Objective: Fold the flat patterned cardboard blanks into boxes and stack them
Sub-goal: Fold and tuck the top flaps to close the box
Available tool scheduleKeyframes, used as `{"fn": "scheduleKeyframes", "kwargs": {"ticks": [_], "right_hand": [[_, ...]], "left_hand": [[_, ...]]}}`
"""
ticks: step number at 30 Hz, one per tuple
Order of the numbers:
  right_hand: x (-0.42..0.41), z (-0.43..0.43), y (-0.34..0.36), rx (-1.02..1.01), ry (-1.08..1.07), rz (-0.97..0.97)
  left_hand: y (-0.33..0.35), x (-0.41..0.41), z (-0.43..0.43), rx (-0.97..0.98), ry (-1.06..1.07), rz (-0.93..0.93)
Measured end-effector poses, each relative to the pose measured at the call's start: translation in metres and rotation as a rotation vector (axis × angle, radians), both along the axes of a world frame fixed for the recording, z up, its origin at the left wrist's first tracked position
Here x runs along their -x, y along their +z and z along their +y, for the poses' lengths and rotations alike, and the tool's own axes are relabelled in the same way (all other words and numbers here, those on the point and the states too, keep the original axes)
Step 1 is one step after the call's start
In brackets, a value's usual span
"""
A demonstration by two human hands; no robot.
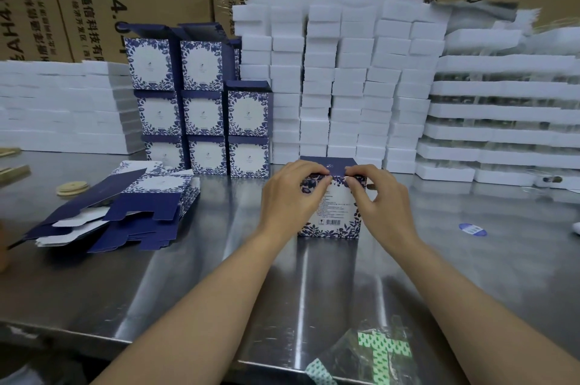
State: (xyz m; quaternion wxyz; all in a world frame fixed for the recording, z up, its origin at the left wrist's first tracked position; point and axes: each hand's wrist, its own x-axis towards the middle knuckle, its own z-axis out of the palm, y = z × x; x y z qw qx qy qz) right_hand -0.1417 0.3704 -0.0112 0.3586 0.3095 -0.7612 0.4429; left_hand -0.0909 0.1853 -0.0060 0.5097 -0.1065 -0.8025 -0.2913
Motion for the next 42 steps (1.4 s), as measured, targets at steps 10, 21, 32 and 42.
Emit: {"fn": "scheduleKeyframes", "kwargs": {"ticks": [10, 21, 32, 42], "right_hand": [[0.004, 0.003, 0.004, 0.076, 0.074, -0.082], [0.006, 0.010, 0.005, 0.169, 0.137, -0.145], [0.014, 0.013, 0.003, 0.296, 0.235, -0.299], [0.009, 0.011, 0.005, 0.329, 0.219, -0.340]], "left_hand": [[0.000, 0.006, -0.009, -0.081, -0.093, -0.019], [0.000, 0.010, -0.017, -0.217, -0.158, -0.020], [-0.003, 0.008, -0.030, -0.327, -0.214, -0.090], [-0.001, 0.010, -0.010, -0.549, -0.418, -0.163]]}}
